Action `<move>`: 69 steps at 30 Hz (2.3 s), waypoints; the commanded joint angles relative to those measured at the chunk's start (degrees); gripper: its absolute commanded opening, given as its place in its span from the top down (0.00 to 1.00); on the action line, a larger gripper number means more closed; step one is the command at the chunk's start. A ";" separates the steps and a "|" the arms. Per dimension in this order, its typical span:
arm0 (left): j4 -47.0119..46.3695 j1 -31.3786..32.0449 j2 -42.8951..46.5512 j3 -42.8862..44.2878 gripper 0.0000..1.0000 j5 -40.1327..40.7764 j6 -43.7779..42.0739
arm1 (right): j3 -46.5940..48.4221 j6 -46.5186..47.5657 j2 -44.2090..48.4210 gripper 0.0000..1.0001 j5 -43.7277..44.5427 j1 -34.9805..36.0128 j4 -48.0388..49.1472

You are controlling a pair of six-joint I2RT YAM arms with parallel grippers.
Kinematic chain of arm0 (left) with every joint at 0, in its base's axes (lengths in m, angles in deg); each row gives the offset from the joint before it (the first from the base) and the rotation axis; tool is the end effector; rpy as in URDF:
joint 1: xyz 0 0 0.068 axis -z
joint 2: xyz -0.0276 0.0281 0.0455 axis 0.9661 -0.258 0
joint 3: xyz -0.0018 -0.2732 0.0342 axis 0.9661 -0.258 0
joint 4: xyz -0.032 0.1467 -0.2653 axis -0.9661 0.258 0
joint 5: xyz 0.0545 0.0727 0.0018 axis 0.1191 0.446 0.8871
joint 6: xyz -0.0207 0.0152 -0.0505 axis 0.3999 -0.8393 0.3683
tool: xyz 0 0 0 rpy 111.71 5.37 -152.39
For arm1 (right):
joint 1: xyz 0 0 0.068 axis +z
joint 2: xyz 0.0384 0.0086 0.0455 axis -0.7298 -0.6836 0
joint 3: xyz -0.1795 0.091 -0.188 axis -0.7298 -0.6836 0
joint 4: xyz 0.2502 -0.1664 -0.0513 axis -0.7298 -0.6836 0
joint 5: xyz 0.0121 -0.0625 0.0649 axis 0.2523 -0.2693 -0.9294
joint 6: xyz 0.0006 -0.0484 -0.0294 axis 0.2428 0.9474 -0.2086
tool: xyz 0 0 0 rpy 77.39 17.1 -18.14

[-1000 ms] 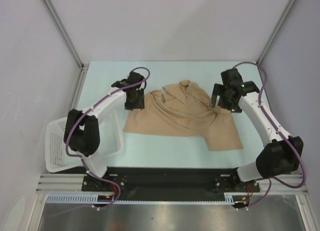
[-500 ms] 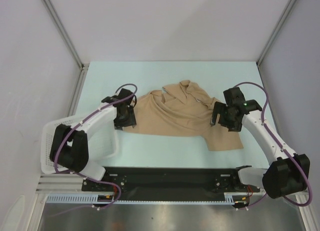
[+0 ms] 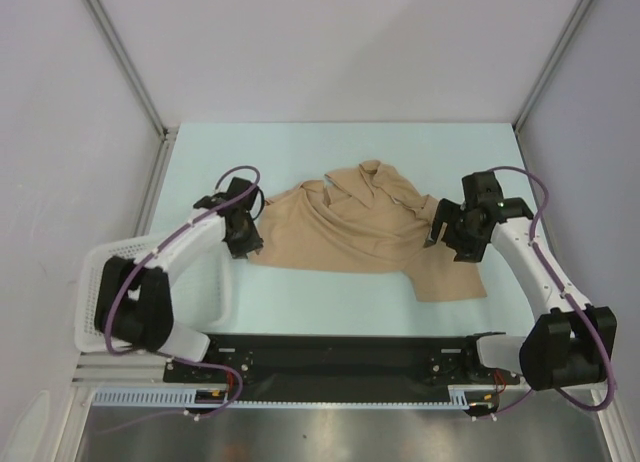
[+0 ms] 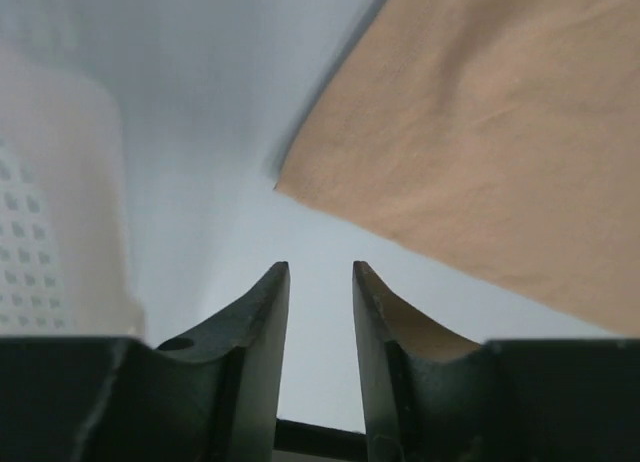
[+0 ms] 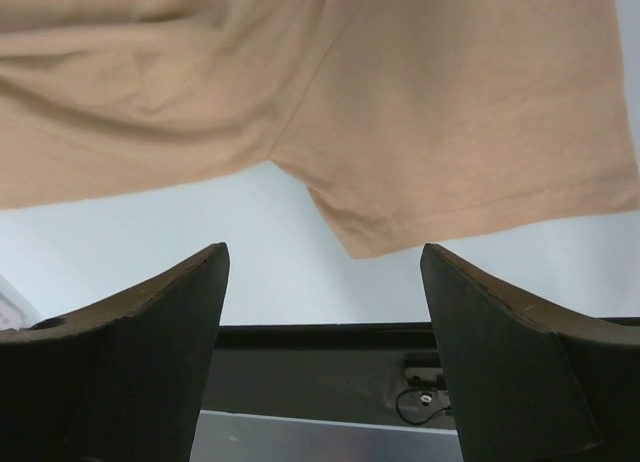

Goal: Fold and stack the t-shirts
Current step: Flatten the tshirt out

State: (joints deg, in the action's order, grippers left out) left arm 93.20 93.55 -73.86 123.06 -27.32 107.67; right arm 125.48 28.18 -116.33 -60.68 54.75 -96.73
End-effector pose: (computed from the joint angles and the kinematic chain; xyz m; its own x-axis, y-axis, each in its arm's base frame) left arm 0.2898 -0.0898 0.1975 -0.8513 -0.3951 -0.3452 -0.3905 0.9166 -0.0861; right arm 0.2754 0.0417 0.2586 -0.8876 0.3210 -0.3303 0.2443 0.9361 0.2530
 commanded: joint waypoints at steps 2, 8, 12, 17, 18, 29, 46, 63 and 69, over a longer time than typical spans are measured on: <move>-1.45 0.74 -6.74 7.61 0.66 0.77 2.37 | 2.48 0.27 -0.22 0.17 -3.51 -2.16 -0.22; 2.07 2.94 -10.26 7.63 0.58 7.55 14.58 | 2.04 -0.08 0.49 0.17 -3.68 -3.57 -1.11; 5.23 2.86 -13.77 8.23 0.57 11.94 19.25 | 1.16 -0.70 1.54 0.17 -3.42 -4.01 -1.54; 6.13 0.93 -16.33 8.94 0.54 13.45 19.52 | -1.12 -1.05 4.44 0.17 -7.54 -7.34 -1.90; 5.08 0.31 -16.15 8.33 0.55 13.01 18.39 | -1.39 -1.14 4.88 0.17 -7.90 -7.44 -2.16; 2.52 -0.13 -18.27 5.34 0.53 11.07 18.02 | -1.83 -1.14 6.99 0.17 -8.43 -9.99 -2.34; -0.56 -0.13 -18.79 2.96 0.97 10.98 14.60 | -5.34 -5.18 3.13 0.18 -6.41 -20.52 -3.48; -18.22 2.50 -3.76 -0.38 1.00 7.82 -4.03 | -9.13 -0.17 -8.03 0.43 2.63 -32.84 -1.54; -19.89 2.68 -2.27 -1.51 1.00 4.57 -5.27 | -11.67 -4.21 -8.91 0.44 7.03 -28.29 0.03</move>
State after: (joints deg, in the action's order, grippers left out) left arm 76.65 95.89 -78.01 122.69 -20.54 105.15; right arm 115.03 25.60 -124.53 -57.77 23.65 -97.54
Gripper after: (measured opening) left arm 0.011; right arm 0.557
